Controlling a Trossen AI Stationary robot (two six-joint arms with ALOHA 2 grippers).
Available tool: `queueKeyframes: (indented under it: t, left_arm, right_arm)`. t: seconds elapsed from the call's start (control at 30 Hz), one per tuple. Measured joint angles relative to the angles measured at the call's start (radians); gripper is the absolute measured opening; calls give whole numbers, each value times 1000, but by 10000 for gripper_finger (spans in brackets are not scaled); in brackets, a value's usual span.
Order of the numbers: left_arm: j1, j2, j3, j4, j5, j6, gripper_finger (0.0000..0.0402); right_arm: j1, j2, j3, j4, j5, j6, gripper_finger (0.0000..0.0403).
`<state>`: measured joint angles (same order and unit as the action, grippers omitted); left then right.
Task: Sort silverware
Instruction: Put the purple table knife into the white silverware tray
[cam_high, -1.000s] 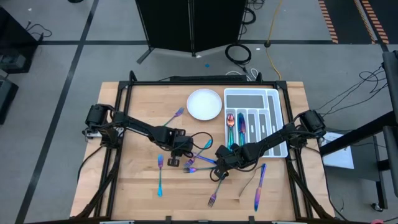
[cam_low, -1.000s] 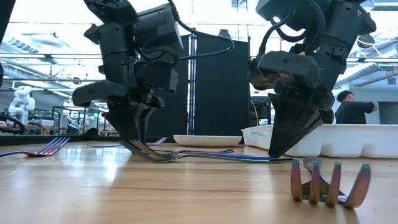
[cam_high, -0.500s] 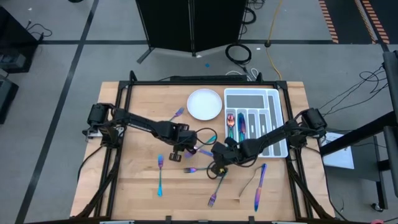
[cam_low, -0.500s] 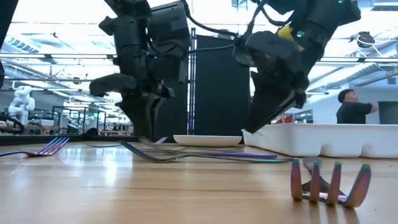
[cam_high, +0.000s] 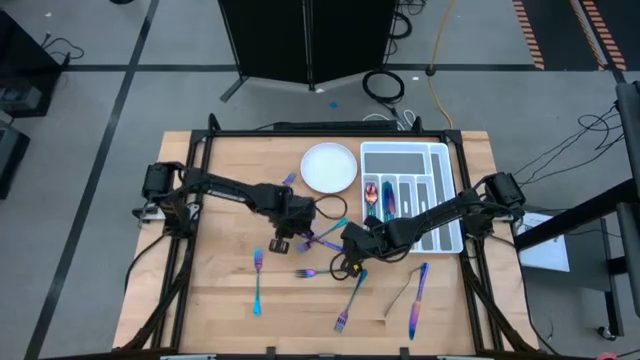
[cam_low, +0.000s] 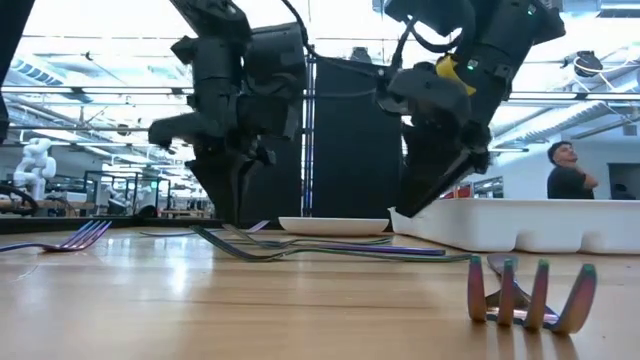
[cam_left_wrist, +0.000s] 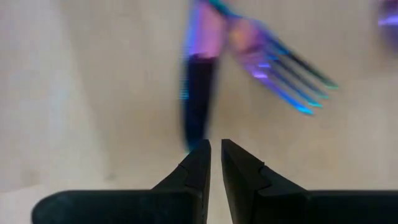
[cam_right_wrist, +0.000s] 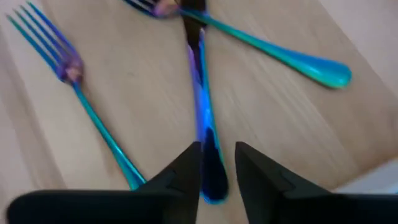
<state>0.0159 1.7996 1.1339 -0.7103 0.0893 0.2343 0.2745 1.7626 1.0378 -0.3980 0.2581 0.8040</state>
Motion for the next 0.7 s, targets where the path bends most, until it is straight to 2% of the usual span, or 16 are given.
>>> queueKeyframes:
  t: [0.13, 0.23, 0.4, 0.7]
  left_arm:
    - [69, 0, -2, -19, 323, 69, 40]
    - [109, -2, -24, -14, 491, 99, 40]
    - [139, -2, -41, 1, 519, 112, 40]
    - [121, -2, -41, 59, 511, 113, 41]
  right_arm:
    - [0, -1, -4, 0, -53, 20, 22]
    - [1, -1, -10, -20, -78, 80, 8]
    - [7, -2, -10, -77, -83, 188, 2]
    - [9, 39, -12, -56, -122, 169, 0]
